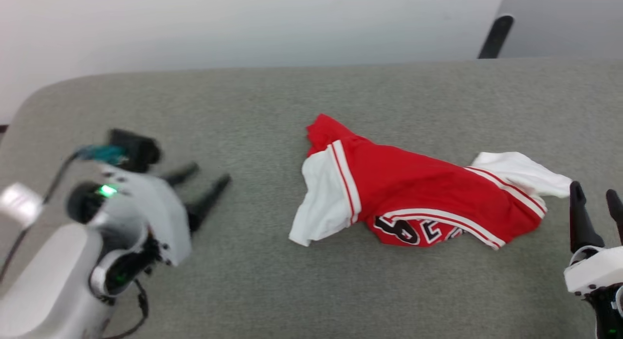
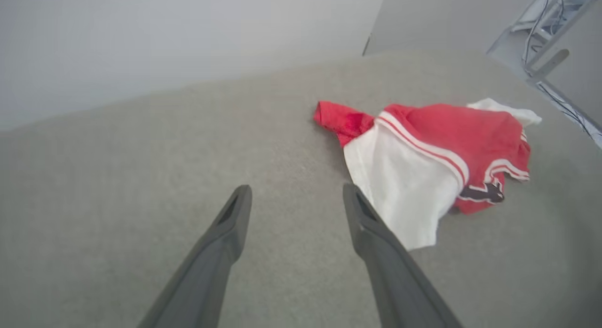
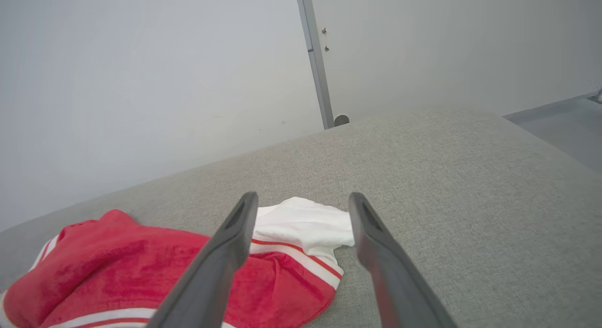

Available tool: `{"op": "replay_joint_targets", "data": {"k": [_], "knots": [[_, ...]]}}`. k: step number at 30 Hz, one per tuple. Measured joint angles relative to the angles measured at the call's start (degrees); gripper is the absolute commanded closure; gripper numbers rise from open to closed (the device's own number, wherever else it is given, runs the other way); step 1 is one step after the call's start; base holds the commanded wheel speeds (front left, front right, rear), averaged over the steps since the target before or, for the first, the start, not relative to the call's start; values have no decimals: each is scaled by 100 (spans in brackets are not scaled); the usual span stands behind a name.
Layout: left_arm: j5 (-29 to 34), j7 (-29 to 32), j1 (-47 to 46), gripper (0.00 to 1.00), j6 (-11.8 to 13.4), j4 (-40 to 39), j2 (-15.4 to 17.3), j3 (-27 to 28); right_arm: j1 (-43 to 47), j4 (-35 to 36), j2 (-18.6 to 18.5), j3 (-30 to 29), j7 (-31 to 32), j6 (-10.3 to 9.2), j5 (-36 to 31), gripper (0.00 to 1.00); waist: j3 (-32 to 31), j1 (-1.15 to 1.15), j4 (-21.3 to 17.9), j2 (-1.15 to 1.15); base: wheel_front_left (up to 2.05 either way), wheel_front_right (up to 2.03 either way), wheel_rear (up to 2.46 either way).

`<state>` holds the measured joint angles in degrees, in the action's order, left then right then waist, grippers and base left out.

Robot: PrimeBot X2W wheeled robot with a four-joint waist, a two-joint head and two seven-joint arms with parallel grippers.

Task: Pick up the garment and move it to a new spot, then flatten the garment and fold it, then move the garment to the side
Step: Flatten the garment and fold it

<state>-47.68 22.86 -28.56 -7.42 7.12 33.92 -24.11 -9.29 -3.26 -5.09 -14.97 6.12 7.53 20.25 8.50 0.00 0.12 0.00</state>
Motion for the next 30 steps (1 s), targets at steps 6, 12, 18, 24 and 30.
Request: {"op": "replay_joint_targets", "data": {"k": [6,12,18,24,30], "knots": [[-638,1648,-704,0,-10,-254,388,-1154,130,296,144,18,79,0,7,0,81,0,-273,0,0,0,0],[-903,1837,-1097,0,-10,-383,363,-1861,132,323,188,45,60,0,10,0,264,0,-479,0,0,0,0],[-939,1588,-1255,0,-10,-152,335,-2423,27,292,201,99,16,0,25,0,443,0,-650,0,0,0,0],[-966,1233,-1389,0,-10,171,301,-2766,-68,266,203,148,-9,0,42,0,580,0,-758,0,0,0,0],[-1021,926,-1508,0,-10,604,215,-2988,-120,216,205,222,-33,0,84,0,697,0,-850,0,0,0,0]]}}
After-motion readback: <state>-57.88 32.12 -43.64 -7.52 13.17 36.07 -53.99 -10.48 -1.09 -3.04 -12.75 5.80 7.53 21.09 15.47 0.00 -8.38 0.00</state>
